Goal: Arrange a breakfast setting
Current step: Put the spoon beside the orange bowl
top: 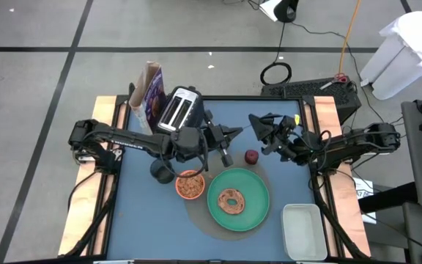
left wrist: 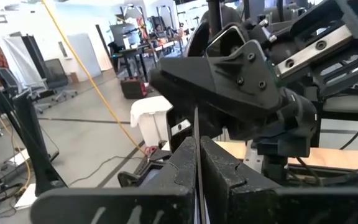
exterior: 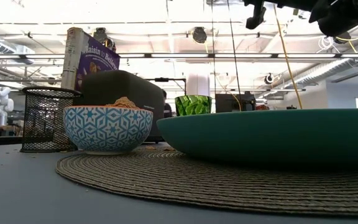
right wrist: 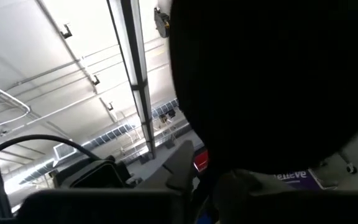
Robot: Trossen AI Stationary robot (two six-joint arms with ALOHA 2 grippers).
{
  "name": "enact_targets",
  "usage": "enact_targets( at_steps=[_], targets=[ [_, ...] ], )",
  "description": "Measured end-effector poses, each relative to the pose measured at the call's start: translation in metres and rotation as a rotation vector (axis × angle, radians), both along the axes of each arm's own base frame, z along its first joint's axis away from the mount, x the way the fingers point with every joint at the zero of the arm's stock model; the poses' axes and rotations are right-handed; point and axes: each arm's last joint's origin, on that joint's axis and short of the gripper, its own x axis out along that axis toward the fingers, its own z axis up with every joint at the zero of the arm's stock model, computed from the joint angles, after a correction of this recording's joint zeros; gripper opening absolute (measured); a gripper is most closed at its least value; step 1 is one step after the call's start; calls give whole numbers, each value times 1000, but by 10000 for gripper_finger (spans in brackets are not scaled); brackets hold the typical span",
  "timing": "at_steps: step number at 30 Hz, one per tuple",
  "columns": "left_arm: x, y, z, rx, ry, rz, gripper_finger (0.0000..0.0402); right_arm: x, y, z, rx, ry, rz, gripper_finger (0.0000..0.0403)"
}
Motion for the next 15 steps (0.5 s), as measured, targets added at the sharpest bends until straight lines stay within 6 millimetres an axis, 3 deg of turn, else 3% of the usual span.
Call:
enact_targets(
  at_steps=[7, 15],
  targets=[
    [0, 0, -1, -15, 2, 4, 20, 2, 0, -1, -10, 26, 6, 5],
    [0, 1, -5, -70, 23, 5, 84, 3, -1, -6, -22, 94, -56, 1]
  ],
)
